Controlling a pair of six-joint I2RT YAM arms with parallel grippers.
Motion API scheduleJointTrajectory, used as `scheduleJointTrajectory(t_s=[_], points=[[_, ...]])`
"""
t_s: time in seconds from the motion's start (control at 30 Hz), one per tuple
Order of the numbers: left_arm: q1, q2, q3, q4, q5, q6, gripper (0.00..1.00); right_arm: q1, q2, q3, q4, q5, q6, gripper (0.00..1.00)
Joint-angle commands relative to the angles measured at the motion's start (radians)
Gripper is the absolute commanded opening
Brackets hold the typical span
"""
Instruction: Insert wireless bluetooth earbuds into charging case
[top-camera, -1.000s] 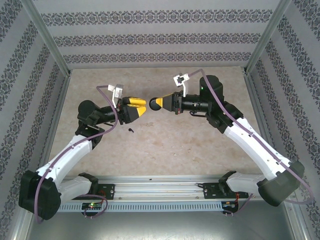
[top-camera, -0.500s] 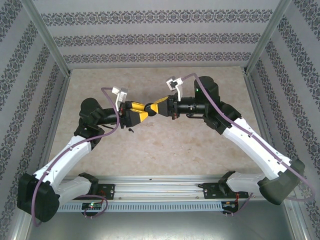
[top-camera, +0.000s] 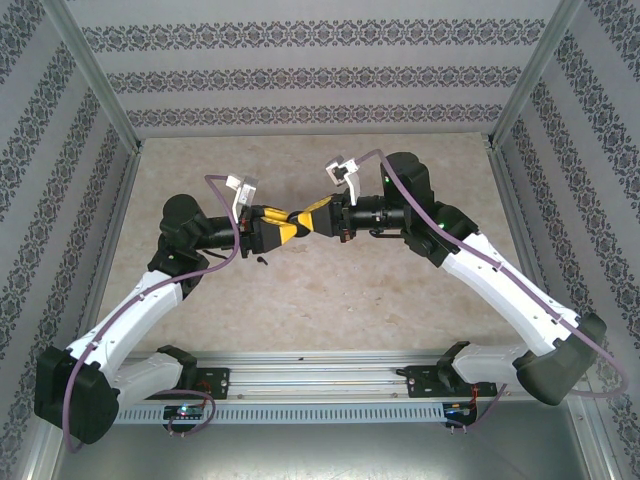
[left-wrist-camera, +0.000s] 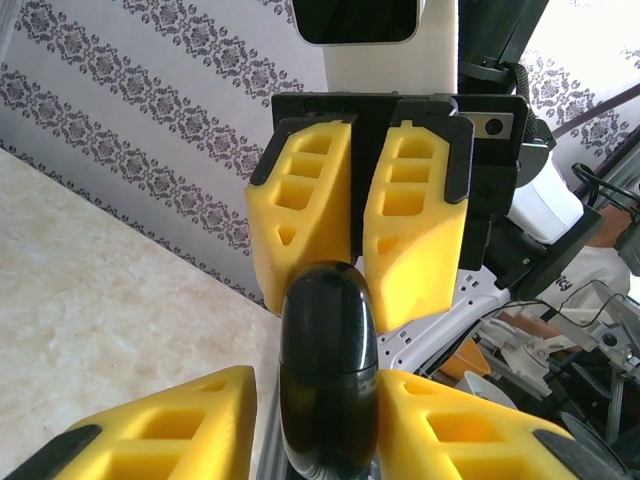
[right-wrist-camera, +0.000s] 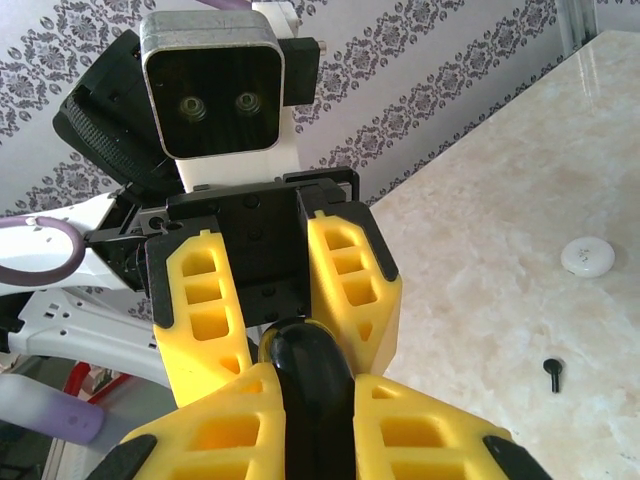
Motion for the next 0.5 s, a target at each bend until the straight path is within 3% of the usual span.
scheduleJointTrajectory(t_s=[0.0,0.17,0.37,0.47], points=[[-0.011,-0.004,0.034,-0.009,0.015,0.022,0.3,0.014,0.006,0.043,0.001,-0.01,-0.024,0.06],[-0.016,-0.002,0.036,-0.014,0.021,0.03,0.28,0.013,0.01,0.044,0.001,-0.01,-0.025,0.05],[-0.018,-0.001,0.036,-0.02,0.023,0.055,0.06,0.015,0.021,0.046,0.006,-0.016,-0.017,0.05],[-0.018,-0.007,0.022,-0.017,0.018,0.087,0.0,0.011,0.028,0.047,0.016,-0.022,-0.006,0.06]])
